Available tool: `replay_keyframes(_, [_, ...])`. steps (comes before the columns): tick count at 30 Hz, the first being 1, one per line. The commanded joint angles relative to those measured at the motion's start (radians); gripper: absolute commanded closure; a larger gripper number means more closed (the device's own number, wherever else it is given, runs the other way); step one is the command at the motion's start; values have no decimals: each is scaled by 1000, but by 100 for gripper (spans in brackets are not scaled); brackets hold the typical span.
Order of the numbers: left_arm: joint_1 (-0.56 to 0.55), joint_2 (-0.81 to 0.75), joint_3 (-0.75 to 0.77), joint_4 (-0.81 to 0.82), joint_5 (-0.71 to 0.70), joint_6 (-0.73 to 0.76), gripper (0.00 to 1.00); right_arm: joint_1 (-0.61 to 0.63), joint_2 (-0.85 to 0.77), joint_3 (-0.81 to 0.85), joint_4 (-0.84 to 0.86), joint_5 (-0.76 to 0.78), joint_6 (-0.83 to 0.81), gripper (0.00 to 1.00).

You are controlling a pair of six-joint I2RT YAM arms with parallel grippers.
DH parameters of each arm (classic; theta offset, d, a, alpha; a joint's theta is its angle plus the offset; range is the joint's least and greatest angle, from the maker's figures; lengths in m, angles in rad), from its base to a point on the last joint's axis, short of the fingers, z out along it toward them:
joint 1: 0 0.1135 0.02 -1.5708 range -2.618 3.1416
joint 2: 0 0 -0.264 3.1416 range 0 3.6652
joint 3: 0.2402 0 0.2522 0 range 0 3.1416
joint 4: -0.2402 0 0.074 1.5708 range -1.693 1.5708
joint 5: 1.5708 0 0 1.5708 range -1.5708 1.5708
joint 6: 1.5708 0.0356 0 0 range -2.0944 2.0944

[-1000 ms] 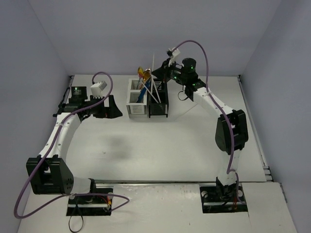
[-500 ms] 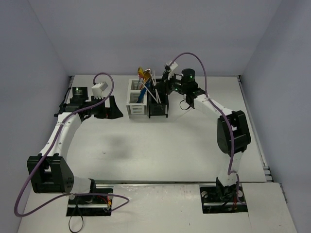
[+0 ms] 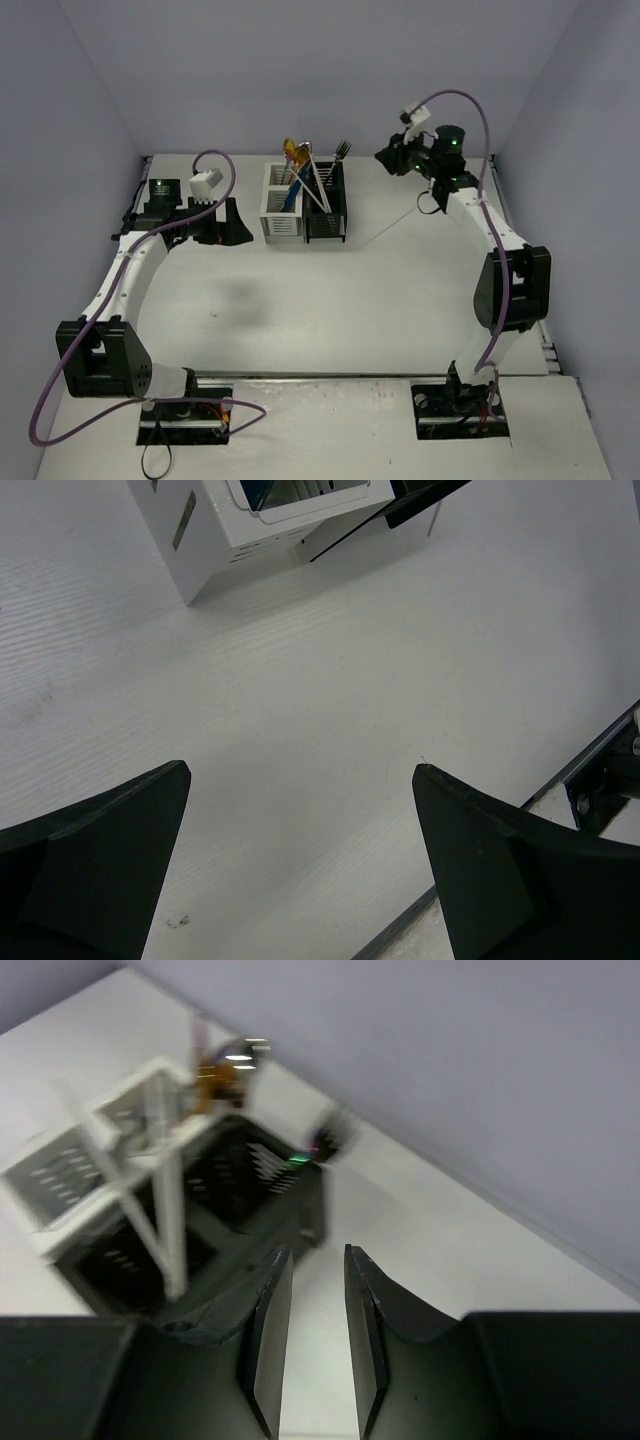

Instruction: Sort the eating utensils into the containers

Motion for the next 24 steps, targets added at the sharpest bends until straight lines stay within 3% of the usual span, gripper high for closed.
replay_keyframes(1, [5, -9, 33, 61, 16, -5, 6, -45, -70, -29, -23, 280, 132, 73])
replay_keyframes(4, [5, -9, 36, 58, 11, -4, 6, 7, -26, 3, -183, 682, 293, 84])
replay_keyframes(6, [5, -14, 34, 56, 7, 2, 6, 21, 40, 75, -319, 822, 386, 89])
replay_keyframes(9, [5, -15, 28, 52, 5, 6, 6, 9, 93, 110, -396, 831, 485, 83])
replay_keyframes(12, [5, -9, 23, 52, 4, 6, 6, 10, 127, 143, -408, 811, 527, 63])
replay_keyframes(15, [5, -6, 19, 53, 2, 8, 6, 10, 173, 175, -422, 801, 570, 55])
replay_keyframes(24, [30, -8, 8, 52, -4, 18, 6, 25, 296, 216, -466, 848, 651, 56])
